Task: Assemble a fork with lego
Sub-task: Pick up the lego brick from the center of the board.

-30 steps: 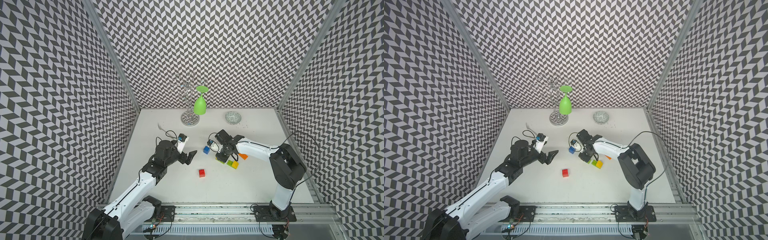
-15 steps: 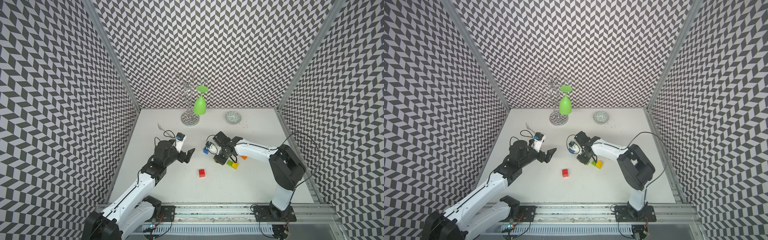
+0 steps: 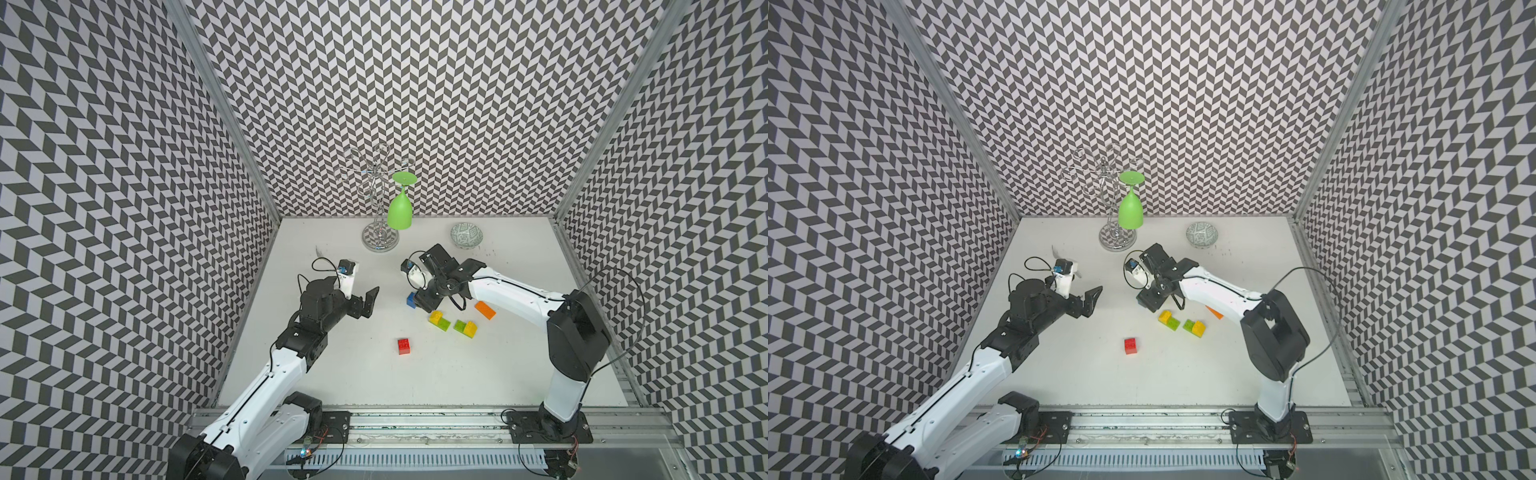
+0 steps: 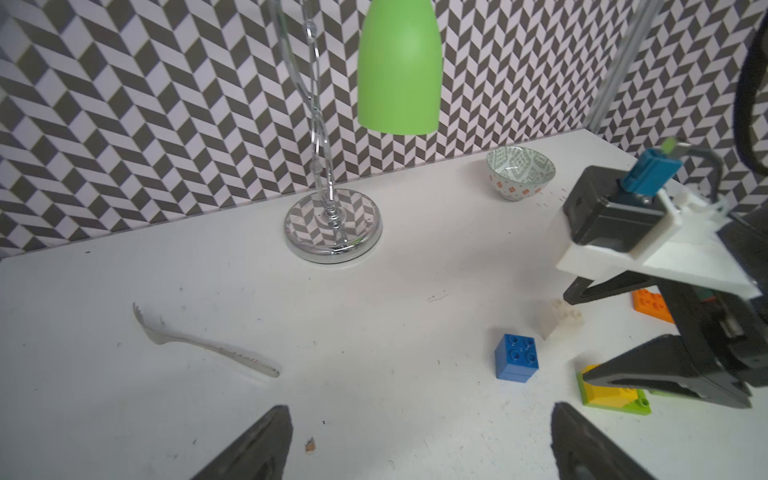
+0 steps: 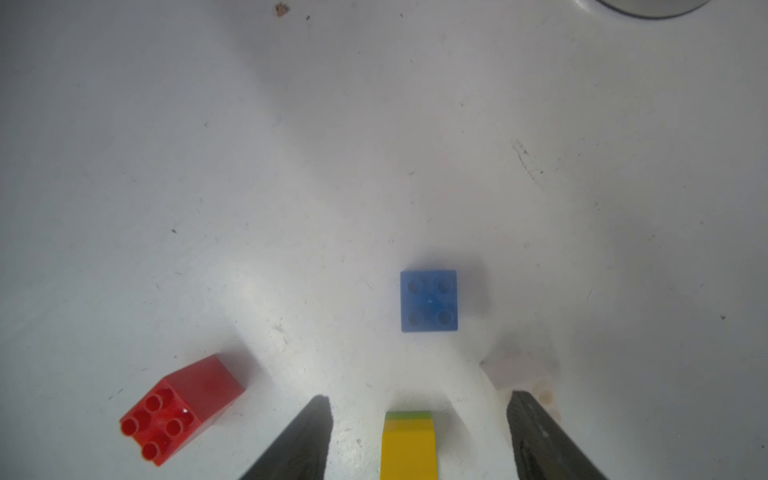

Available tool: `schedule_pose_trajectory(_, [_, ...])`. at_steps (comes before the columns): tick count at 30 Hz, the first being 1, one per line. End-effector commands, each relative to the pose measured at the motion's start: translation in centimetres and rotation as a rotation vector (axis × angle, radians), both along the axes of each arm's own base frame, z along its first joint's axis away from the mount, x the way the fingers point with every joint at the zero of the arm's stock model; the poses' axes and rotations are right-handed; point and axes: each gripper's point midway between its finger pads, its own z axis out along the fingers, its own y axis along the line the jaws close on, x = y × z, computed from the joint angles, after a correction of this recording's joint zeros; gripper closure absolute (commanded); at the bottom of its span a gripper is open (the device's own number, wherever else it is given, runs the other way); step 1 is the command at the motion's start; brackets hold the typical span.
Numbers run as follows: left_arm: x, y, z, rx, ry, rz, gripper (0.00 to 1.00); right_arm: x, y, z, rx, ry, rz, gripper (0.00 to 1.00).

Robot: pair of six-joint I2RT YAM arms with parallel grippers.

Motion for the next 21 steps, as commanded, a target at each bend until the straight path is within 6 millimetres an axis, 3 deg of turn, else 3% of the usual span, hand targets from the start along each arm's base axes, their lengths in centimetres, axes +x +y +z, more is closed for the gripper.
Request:
schedule_pose_trajectory(1, [1.2, 1.4, 2.5, -0.053, -0.047, 0.075, 0.01, 0.8, 1.7, -0.9, 0.009, 0.006, 0.014, 0.31])
schedule_pose_trajectory(8, [1.7, 2.0, 1.1, -0.039, -0.003, 0.098, 0.01, 2.1, 3.1, -2.8, -0.007, 0.015, 0.021, 0.32])
schedule_pose_trajectory(16, [1.8, 2.0, 0.7, -0.036, 0.009, 0.093, 0.01, 2.2, 2.8, -5.8, -0.060, 0.059, 0.018, 0.35])
schedule_pose_trajectory(21, [1.8, 2.0, 0.6, -0.034, 0.010, 0.092, 0.01, 2.4, 2.9, -6.5, -0.060, 0.067, 0.007, 0.40])
